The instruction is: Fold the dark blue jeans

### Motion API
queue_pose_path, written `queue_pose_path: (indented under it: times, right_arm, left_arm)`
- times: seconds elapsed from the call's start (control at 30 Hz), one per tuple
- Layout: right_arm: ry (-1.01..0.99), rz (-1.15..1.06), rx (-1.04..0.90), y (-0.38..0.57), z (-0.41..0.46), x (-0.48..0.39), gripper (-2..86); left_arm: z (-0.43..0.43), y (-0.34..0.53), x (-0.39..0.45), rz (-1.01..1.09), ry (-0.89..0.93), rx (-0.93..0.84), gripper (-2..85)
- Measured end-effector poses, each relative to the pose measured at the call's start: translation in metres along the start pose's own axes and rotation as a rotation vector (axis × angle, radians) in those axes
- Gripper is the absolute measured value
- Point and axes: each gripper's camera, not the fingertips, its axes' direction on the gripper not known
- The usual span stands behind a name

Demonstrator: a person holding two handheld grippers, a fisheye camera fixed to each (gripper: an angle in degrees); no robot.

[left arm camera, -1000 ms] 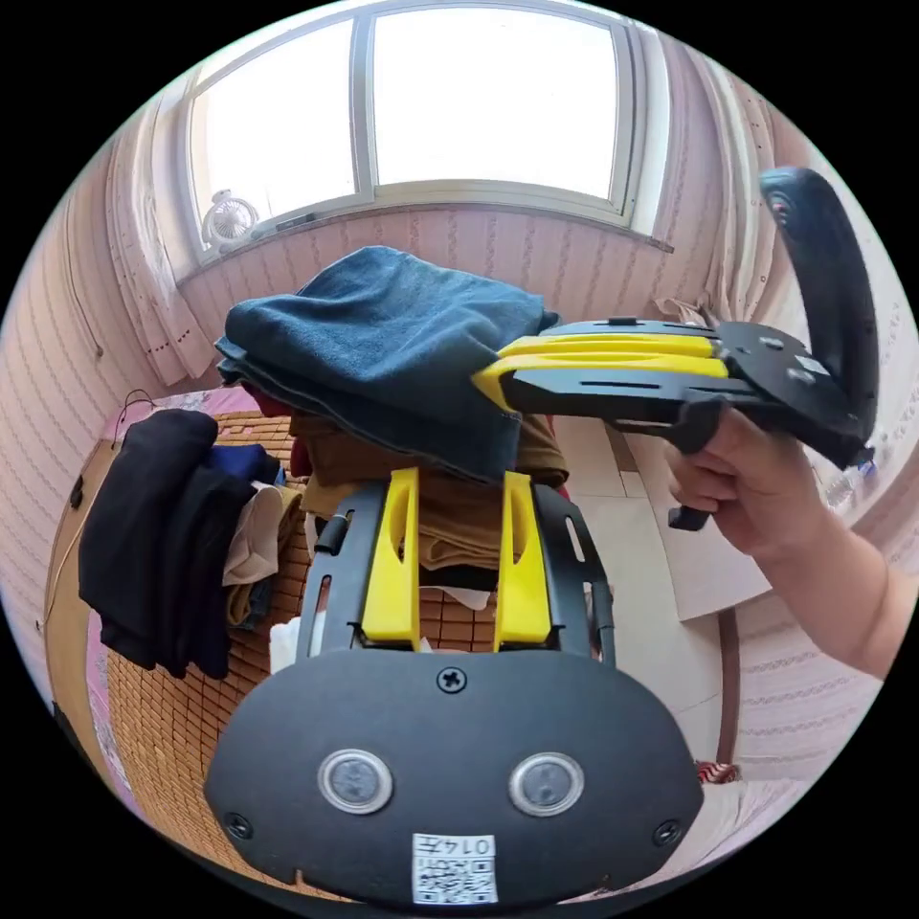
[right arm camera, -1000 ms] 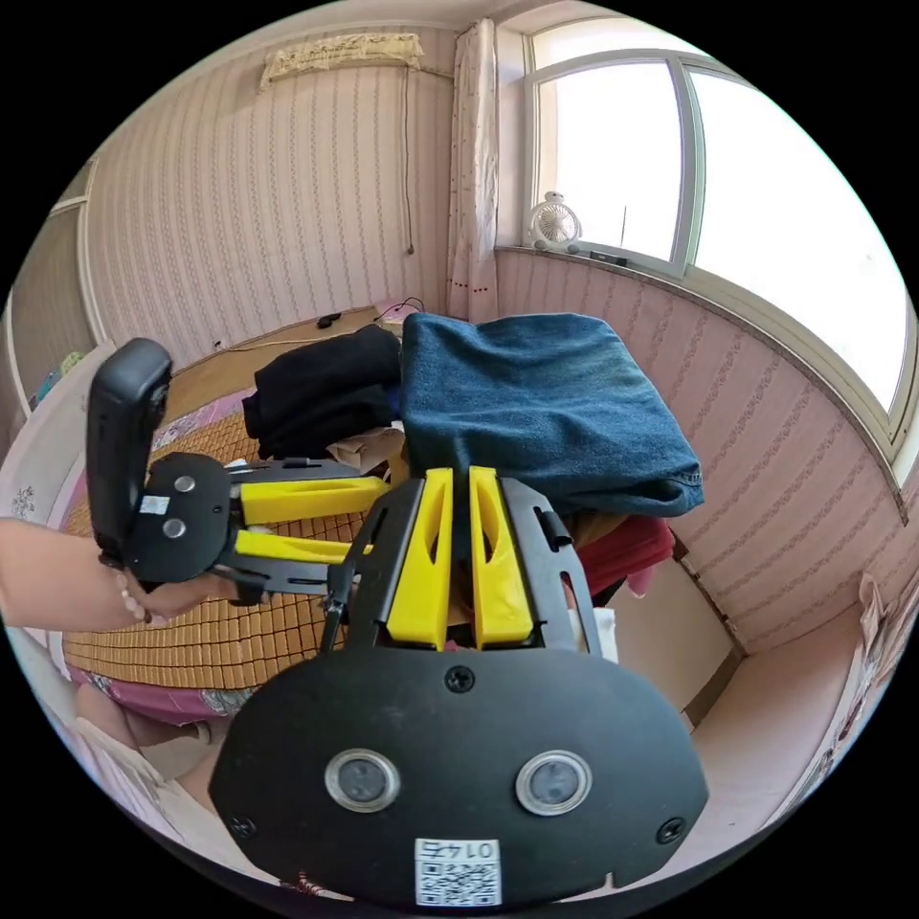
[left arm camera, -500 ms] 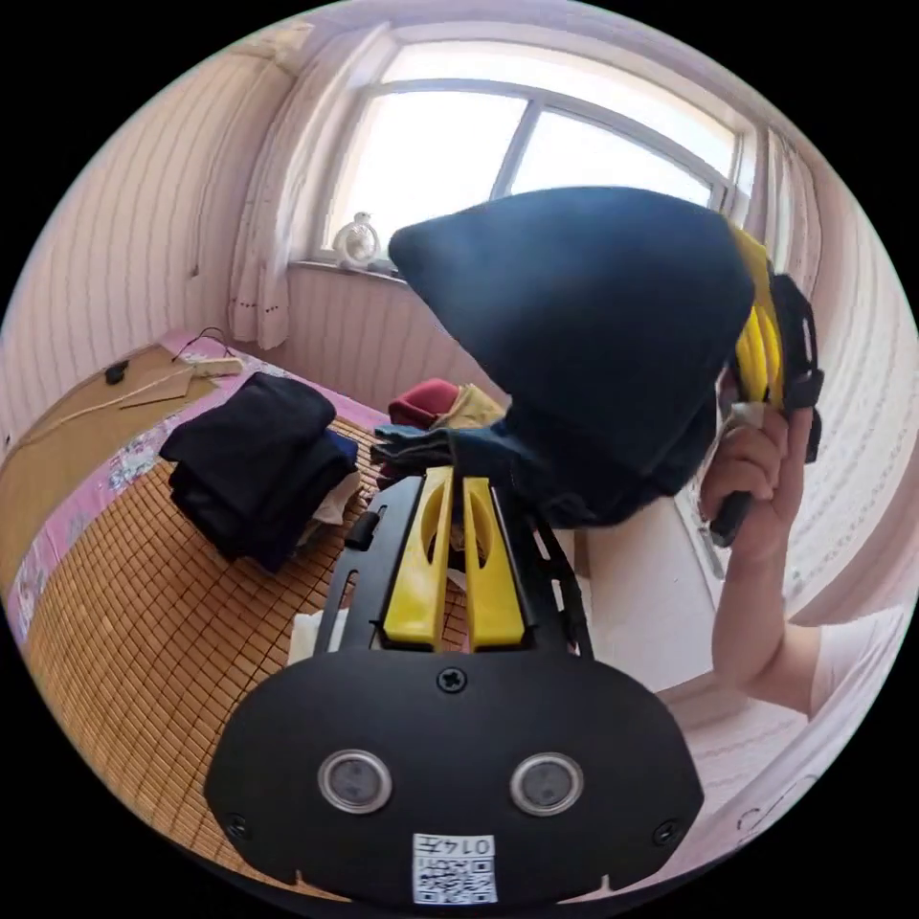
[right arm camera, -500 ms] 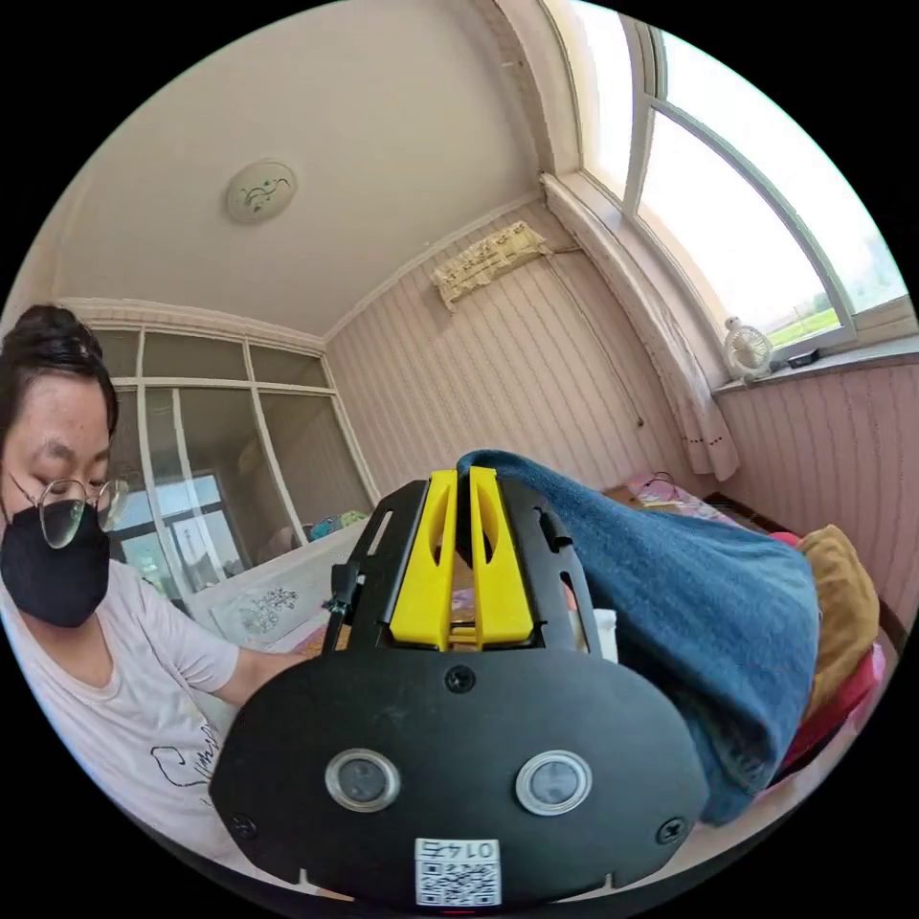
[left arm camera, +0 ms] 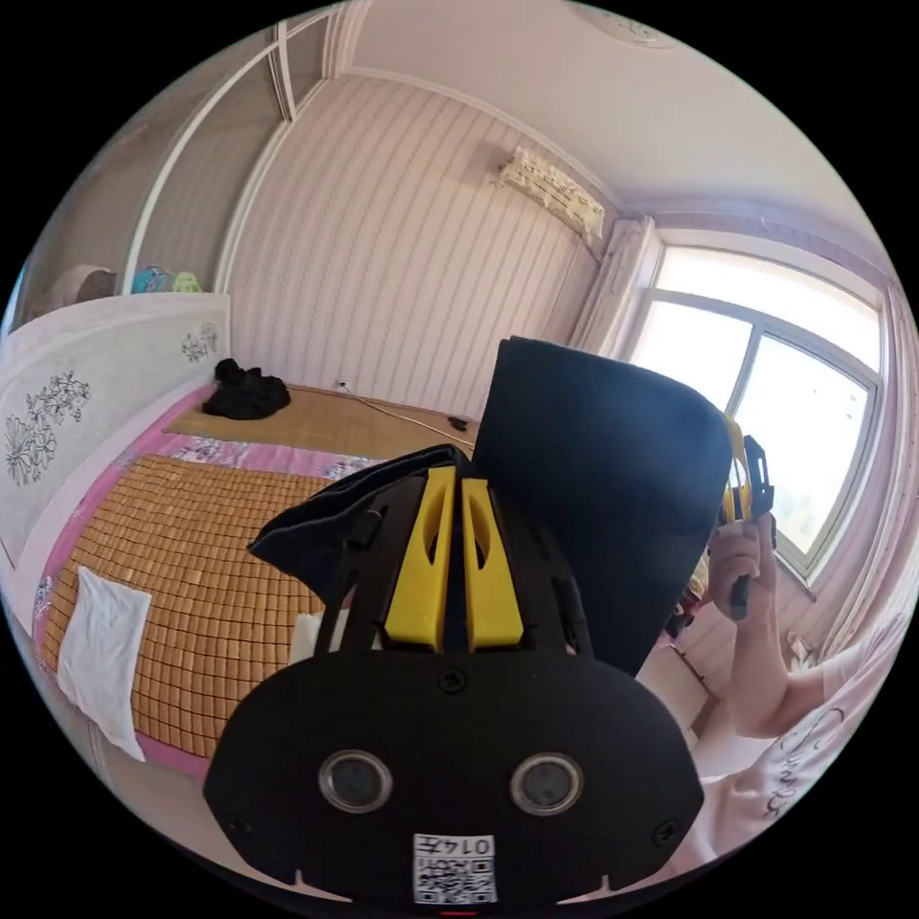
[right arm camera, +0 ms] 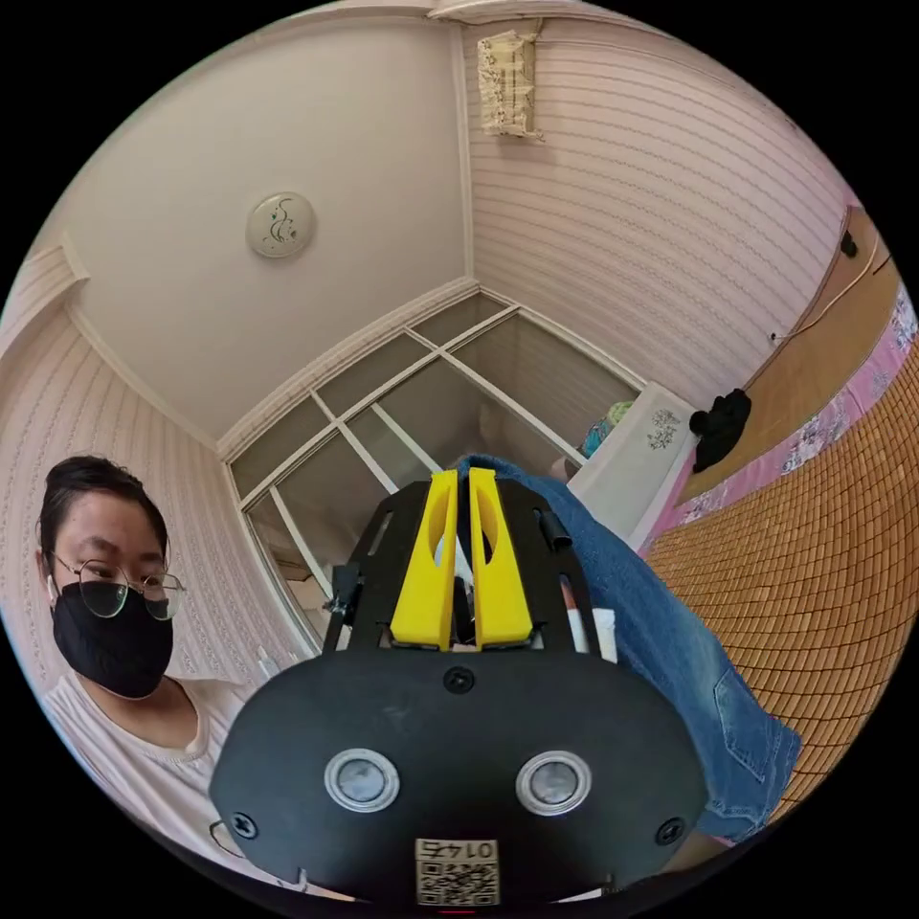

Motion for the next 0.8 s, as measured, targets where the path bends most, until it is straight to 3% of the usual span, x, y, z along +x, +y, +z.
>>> queue_pose_path:
  times: [0.23,0.33,0.43,0.57,0.67,0.8]
  right_arm:
    - [-0.159,0.157,0.079,-0.052,0.062,0.038,1.0]
    - [0.040,0.163,0.054,-0.073,0.039,0.072,1.2]
    - [0.400,0.187,-0.080,-0.082,-0.009,0.123,1.3]
    - [0.877,0.576,-0.089,-0.061,-0.092,0.186,1.0]
    - [0.951,0.537,-0.169,-0.066,-0.097,0.190,0.9]
    - [1.049,0.371,-0.411,-0.119,-0.047,0.204,5.2]
  left_arm:
    - [-0.074,-0.063,-0.031,0.118,-0.060,0.147,-1.0]
    - [-0.046,-0.050,-0.016,0.218,0.044,0.037,-1.0]
    - [0.014,0.012,0.003,0.251,0.180,-0.156,-0.9]
    - [0.112,0.143,0.009,0.107,0.275,-0.451,-0.9]
    - [0.141,0.205,-0.004,0.052,0.223,-0.654,-1.0]
    - [0.114,0.211,-0.050,-0.015,0.172,-0.666,-0.9]
